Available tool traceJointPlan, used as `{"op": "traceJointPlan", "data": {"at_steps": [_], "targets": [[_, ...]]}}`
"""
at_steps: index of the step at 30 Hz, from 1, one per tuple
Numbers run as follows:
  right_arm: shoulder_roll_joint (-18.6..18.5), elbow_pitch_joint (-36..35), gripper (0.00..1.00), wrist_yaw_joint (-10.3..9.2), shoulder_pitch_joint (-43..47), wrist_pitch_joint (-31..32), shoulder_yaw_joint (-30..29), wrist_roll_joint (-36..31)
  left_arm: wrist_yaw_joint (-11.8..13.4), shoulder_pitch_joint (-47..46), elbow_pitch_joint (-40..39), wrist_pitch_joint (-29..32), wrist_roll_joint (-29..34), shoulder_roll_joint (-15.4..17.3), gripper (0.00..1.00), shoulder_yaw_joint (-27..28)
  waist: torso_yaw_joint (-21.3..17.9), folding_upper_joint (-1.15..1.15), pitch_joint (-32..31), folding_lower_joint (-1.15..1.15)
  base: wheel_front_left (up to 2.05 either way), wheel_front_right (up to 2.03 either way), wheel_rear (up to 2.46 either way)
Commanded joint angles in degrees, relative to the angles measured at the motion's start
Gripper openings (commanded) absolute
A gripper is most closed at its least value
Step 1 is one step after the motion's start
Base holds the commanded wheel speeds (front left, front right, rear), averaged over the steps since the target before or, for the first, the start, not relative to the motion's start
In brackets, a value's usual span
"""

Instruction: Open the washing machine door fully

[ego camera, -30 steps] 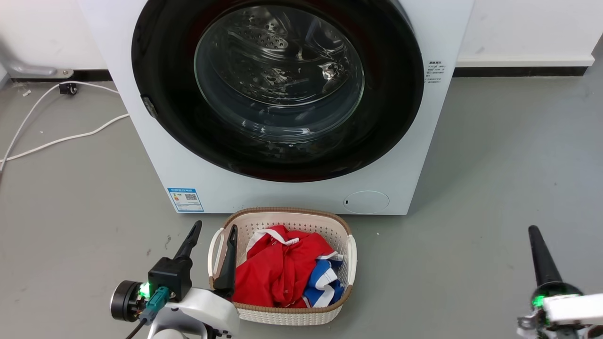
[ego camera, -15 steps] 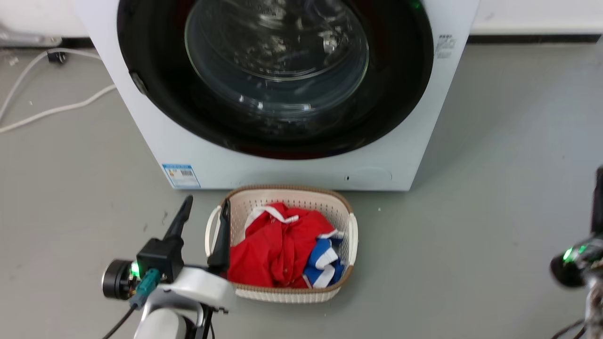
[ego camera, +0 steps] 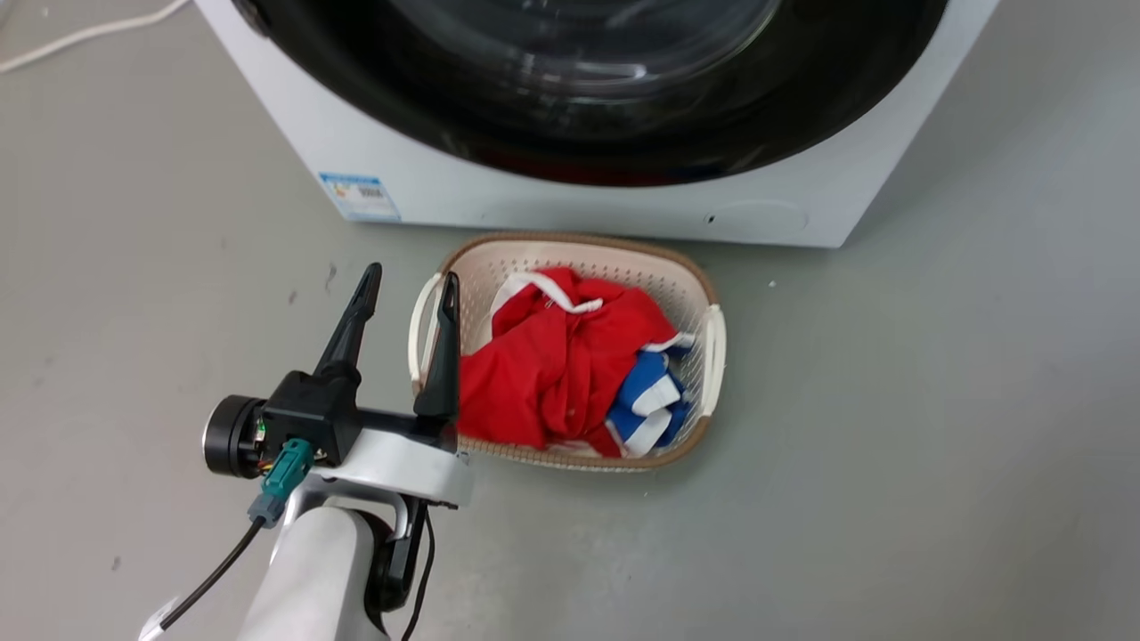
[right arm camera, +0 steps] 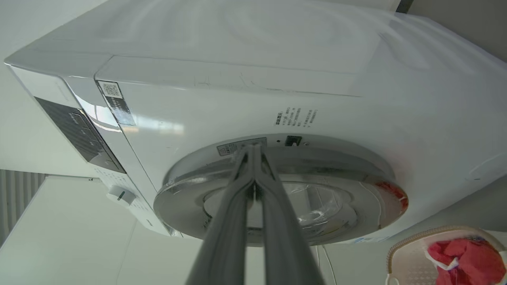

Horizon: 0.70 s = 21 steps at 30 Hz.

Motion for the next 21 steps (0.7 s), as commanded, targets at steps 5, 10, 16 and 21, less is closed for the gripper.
{"op": "traceJointPlan", "data": {"at_steps": [5,10,16,21], "targets": [[-2.02,6.3,0.0,0.15,-11.91,3.74,8.36,-0.62,0.21,-2.0,-0.8,-0.15,0.65,-0.53,1.0,0.15,1.99,0.0,4.22,-0.01,0.0,0.0,0.0],[-1.7,12.22,0.0,0.15,-21.91,5.91,14.33,-1.82,0.15,-3.14,-1.52,-0.15,1.24,-0.95,1.0,-0.02,2.68,0.0,6.39,-0.01,0.0,0.0,0.0],[-0.02,18.33,0.0,0.15,-32.28,8.71,20.48,-4.19,0.7,-4.59,-1.89,-0.15,1.26,-1.61,1.0,-0.08,3.27,0.0,8.89,-0.01,0.0,0.0,0.0],[1.91,22.02,0.0,0.15,-37.81,10.76,24.17,-6.04,0.72,-5.48,-1.91,-0.15,1.28,-1.87,1.0,-0.11,3.53,0.0,10.12,-0.01,0.0,0.0,0.0]]}}
